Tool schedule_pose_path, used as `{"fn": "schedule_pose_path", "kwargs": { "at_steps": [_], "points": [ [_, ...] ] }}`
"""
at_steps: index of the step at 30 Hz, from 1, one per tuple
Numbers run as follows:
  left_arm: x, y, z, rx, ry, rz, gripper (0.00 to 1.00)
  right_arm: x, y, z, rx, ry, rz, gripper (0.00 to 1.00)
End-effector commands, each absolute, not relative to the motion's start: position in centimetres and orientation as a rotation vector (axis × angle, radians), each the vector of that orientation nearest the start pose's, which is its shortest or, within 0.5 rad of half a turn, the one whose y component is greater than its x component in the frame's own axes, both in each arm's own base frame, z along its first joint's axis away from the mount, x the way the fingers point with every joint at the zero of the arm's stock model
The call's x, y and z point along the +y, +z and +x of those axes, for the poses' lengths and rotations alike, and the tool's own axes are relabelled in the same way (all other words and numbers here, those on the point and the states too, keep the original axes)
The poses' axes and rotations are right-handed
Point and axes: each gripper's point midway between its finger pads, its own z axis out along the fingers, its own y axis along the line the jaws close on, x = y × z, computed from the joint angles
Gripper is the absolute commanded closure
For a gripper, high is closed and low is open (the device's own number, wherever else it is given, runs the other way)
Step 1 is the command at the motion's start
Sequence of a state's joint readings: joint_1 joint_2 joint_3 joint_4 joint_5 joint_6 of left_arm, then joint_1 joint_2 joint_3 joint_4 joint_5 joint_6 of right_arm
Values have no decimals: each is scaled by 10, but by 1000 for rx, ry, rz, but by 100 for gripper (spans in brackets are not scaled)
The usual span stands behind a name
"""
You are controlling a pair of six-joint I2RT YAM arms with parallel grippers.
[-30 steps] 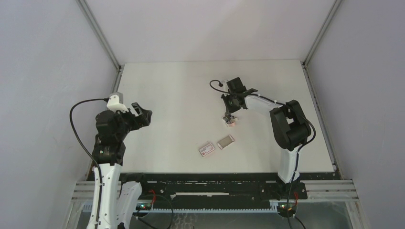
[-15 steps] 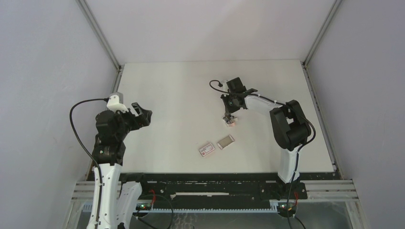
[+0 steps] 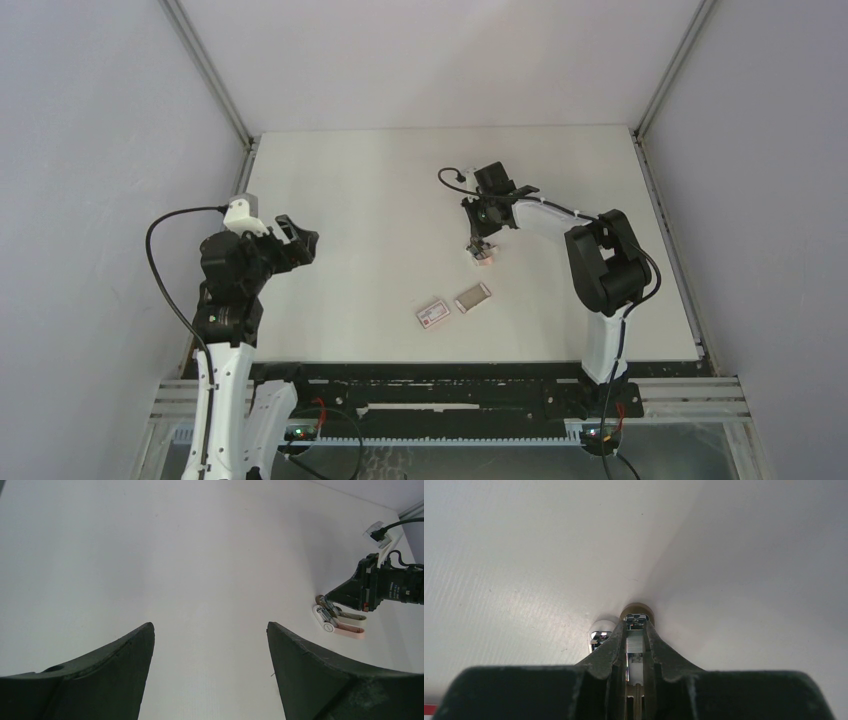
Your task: Load the staples into the stapler
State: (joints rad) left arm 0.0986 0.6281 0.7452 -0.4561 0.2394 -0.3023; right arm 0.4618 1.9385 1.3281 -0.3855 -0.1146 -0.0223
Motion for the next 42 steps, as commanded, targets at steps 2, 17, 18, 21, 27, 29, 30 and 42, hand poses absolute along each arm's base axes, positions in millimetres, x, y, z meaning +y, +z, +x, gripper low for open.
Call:
{"fn": "schedule_pose_path", "kwargs": {
  "at_steps": [2, 17, 18, 21, 27, 29, 30, 42],
  "points": [
    [-26, 247, 263, 1868, -349, -195, 13, 229, 61, 408, 2423, 337, -670, 92],
    [-26, 248, 263, 1866, -350, -194, 13, 221, 47, 403, 2472, 303, -667, 92],
    [-26, 247, 263, 1867, -350, -195, 13, 221, 47, 403, 2472, 302, -667, 92],
    [-26, 248, 263, 1866, -350, -193, 13, 219, 44, 401, 2481, 300, -663, 92],
    [-26, 248, 263, 1867, -351, -193, 13, 216, 44, 399, 2484, 295, -657, 92],
    [-26, 248, 263, 1867, -351, -194, 13, 215, 44, 398, 2487, 296, -654, 92],
    [-26, 248, 263, 1867, -352, -192, 13, 215, 44, 398, 2487, 297, -654, 92],
    [-27, 249, 263, 1864, -356, -189, 13, 209, 52, 396, 2478, 295, -647, 92]
  ]
}}
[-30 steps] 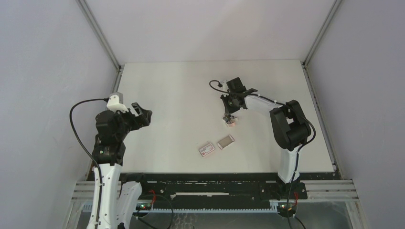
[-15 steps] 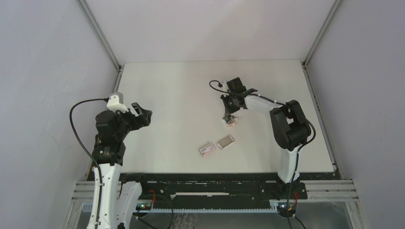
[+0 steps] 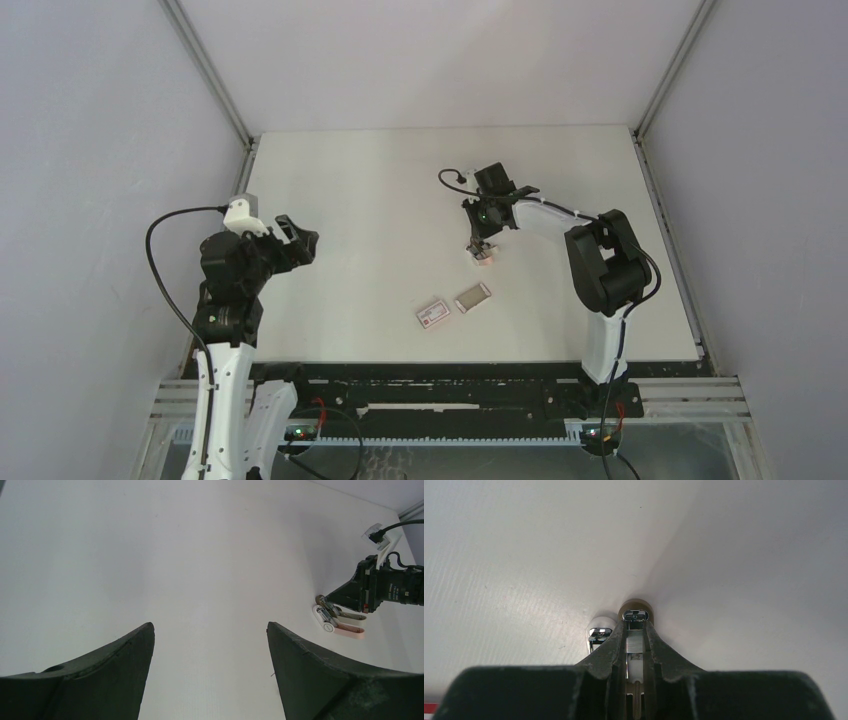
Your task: Load the staples into the stapler
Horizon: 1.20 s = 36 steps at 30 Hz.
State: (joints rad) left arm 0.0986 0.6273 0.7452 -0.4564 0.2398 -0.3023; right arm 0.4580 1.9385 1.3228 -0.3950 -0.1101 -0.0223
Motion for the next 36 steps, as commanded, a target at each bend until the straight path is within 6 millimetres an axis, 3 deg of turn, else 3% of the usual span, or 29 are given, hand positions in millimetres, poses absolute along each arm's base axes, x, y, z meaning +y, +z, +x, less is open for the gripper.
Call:
{"fn": "schedule_pose_path", "kwargs": {
  "at_steps": [1, 8, 22, 36],
  "points": [
    [-27, 249, 262, 1864, -356, -189, 13, 209, 54, 397, 2474, 299, -645, 92],
    [-27, 249, 263, 1864, -355, -190, 13, 207, 61, 398, 2460, 330, -644, 92],
    [-27, 249, 262, 1864, -354, -188, 13, 206, 44, 385, 2531, 313, -676, 90],
    [-26, 249, 262, 1863, -350, -191, 13, 217, 77, 389, 2444, 406, -648, 62]
  ]
}}
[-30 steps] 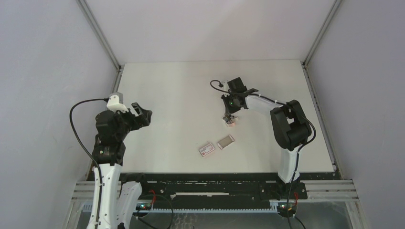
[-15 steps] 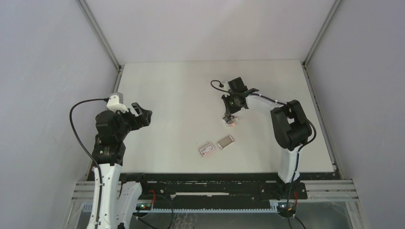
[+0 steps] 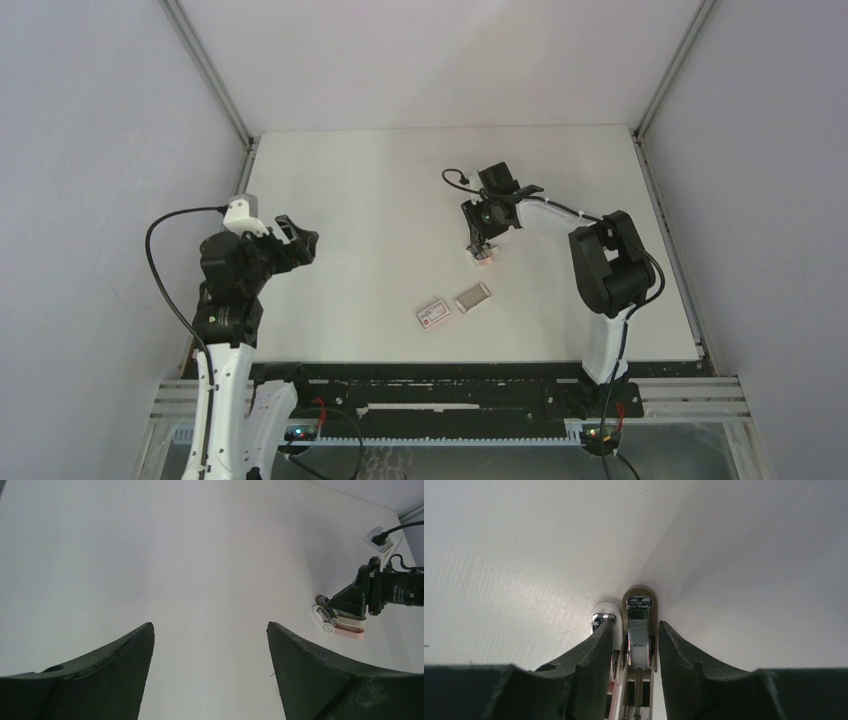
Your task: Load the staples into the stapler
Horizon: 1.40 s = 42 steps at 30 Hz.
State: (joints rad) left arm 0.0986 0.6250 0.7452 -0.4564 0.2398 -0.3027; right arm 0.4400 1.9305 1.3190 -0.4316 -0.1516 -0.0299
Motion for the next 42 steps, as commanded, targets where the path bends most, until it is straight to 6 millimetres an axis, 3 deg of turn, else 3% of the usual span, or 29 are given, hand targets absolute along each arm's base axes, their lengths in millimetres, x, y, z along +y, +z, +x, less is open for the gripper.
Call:
{"fn": "schedule_pose_path", "kwargs": {
  "at_steps": [1, 5, 12, 15, 28, 42],
  "points": [
    [-26, 249, 262, 1863, -349, -191, 13, 217, 81, 390, 2434, 418, -641, 60],
    [-26, 249, 262, 1860, -346, -191, 13, 216, 93, 395, 2408, 423, -594, 58],
    [-25, 249, 262, 1862, -343, -193, 13, 214, 81, 396, 2445, 403, -584, 82],
    [-25, 248, 262, 1865, -344, -194, 13, 215, 71, 394, 2472, 412, -587, 87],
    [-26, 248, 263, 1866, -347, -193, 13, 206, 42, 394, 2559, 394, -548, 90],
    [-26, 249, 263, 1865, -349, -192, 13, 204, 33, 392, 2580, 369, -559, 92]
  ]
}}
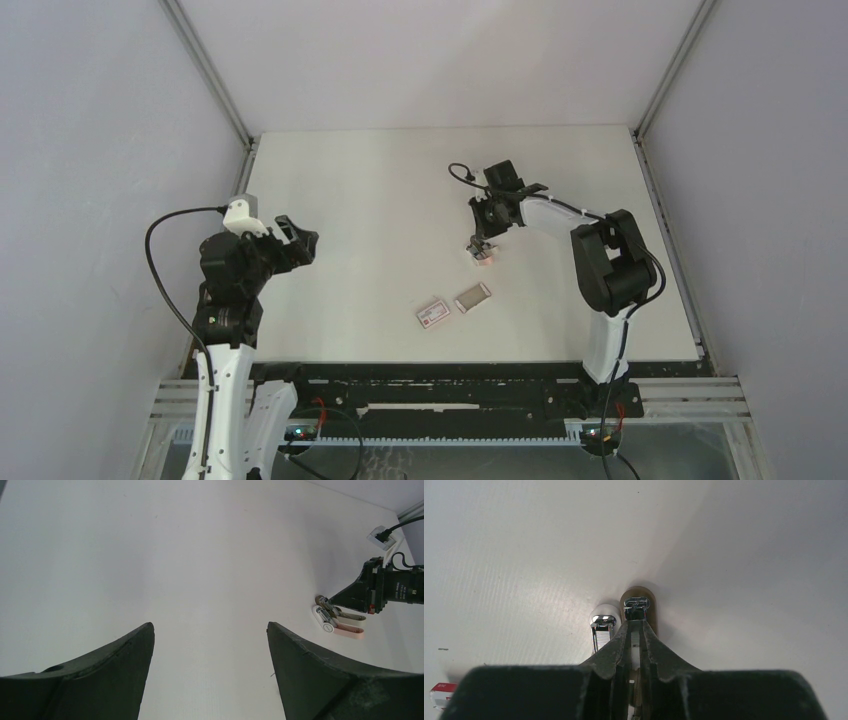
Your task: Load the staples into the stapler
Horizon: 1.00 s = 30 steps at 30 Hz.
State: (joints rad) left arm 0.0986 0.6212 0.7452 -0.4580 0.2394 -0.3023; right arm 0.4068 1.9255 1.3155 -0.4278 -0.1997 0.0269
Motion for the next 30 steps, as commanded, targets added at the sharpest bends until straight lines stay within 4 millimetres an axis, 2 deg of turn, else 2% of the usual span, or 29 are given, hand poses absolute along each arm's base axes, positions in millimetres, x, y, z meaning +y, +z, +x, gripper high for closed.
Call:
{"fn": "schedule_pose_path", "kwargs": {
  "at_steps": [1, 7, 10, 16, 22, 30],
  "points": [
    [-26, 249, 263, 1865, -349, -191, 13, 203, 32, 392, 2581, 353, -567, 92],
    [-26, 249, 263, 1865, -350, -192, 13, 199, 36, 395, 2545, 185, -619, 91],
    [-26, 248, 263, 1866, -350, -192, 13, 199, 42, 396, 2528, 156, -622, 90],
    [-26, 248, 263, 1864, -350, -191, 13, 201, 57, 398, 2484, 150, -635, 84],
    [-26, 249, 262, 1863, -349, -191, 13, 206, 70, 397, 2464, 192, -619, 85],
    [-26, 249, 262, 1862, -349, -192, 13, 207, 60, 393, 2494, 225, -624, 91]
  ]
}}
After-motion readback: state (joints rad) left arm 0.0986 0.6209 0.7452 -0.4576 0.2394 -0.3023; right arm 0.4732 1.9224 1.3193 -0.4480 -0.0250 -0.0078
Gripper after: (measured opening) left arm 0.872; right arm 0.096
